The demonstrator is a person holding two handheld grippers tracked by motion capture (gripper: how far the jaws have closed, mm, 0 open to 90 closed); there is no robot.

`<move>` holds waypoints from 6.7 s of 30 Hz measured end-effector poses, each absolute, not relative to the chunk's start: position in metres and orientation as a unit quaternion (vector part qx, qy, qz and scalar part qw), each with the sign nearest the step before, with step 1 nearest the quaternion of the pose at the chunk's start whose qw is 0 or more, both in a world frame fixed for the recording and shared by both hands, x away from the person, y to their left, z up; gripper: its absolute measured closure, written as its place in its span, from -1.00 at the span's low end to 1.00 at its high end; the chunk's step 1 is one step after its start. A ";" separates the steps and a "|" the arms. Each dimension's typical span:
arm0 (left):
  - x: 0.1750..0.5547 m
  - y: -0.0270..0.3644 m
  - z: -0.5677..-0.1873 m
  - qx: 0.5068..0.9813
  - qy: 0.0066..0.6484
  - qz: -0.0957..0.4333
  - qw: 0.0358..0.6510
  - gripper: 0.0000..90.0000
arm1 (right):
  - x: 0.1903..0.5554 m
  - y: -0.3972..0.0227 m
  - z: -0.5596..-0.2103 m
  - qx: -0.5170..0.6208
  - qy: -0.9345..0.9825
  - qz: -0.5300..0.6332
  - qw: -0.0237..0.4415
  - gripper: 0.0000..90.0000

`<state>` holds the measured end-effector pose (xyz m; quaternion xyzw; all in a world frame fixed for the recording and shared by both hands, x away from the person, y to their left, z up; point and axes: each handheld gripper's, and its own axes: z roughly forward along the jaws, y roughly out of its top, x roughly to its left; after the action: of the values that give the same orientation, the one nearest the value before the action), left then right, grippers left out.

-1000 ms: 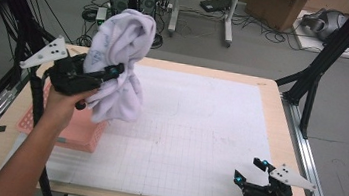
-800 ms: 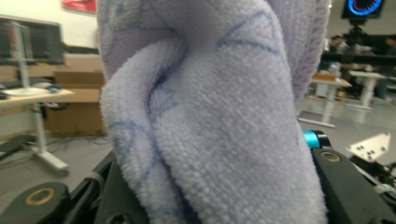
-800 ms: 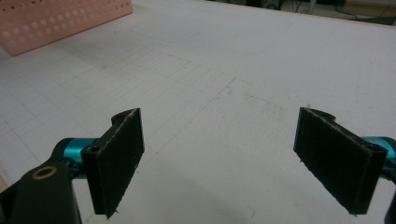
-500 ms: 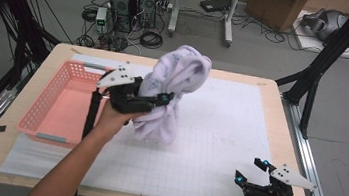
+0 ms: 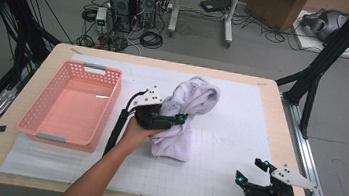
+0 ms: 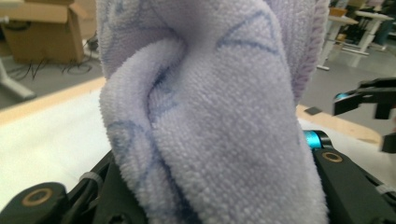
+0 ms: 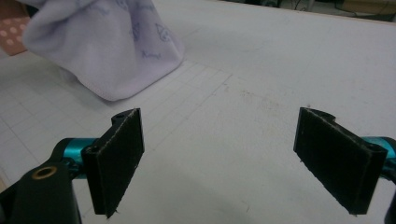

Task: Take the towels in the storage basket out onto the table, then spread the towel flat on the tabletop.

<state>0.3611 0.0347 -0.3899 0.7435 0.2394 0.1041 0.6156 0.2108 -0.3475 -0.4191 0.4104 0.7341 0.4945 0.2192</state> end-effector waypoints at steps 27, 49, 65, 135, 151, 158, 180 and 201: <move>0.357 0.053 -0.390 0.725 0.322 0.128 0.595 -0.53 | 0.211 -0.348 -0.420 0.414 0.736 0.491 0.216 -0.67; 0.301 0.108 -0.410 0.718 0.322 0.124 0.605 -0.57 | 0.214 -0.347 -0.423 0.422 0.734 0.487 0.215 -0.67; 0.300 0.111 -0.417 0.719 0.322 0.124 0.603 -0.56 | 0.216 -0.347 -0.422 0.429 0.731 0.484 0.218 -0.67; 0.294 0.066 -0.431 0.788 0.258 0.075 0.555 0.90 | 0.299 -0.215 -0.442 0.413 0.784 0.453 0.096 0.16; 0.296 0.079 -0.419 0.742 0.290 0.074 0.600 -0.05 | 0.262 -0.314 -0.405 0.442 0.751 0.470 0.140 0.93; 0.301 0.092 -0.416 0.725 0.312 0.084 0.608 -0.07 | 0.234 -0.355 -0.403 0.460 0.767 0.409 0.180 0.93; 0.304 0.091 -0.420 0.731 0.318 0.085 0.597 -0.06 | 0.279 -0.309 -0.388 0.459 0.731 0.461 0.207 -0.27; 0.308 0.095 -0.422 0.730 0.330 0.088 0.592 -0.07 | 0.281 -0.296 -0.416 0.418 0.794 0.424 0.123 0.87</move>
<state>0.3075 0.0948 -0.4221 0.7297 0.3305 0.0878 0.5921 0.2808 -0.2963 -0.4164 0.4184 0.7938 0.4239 0.1232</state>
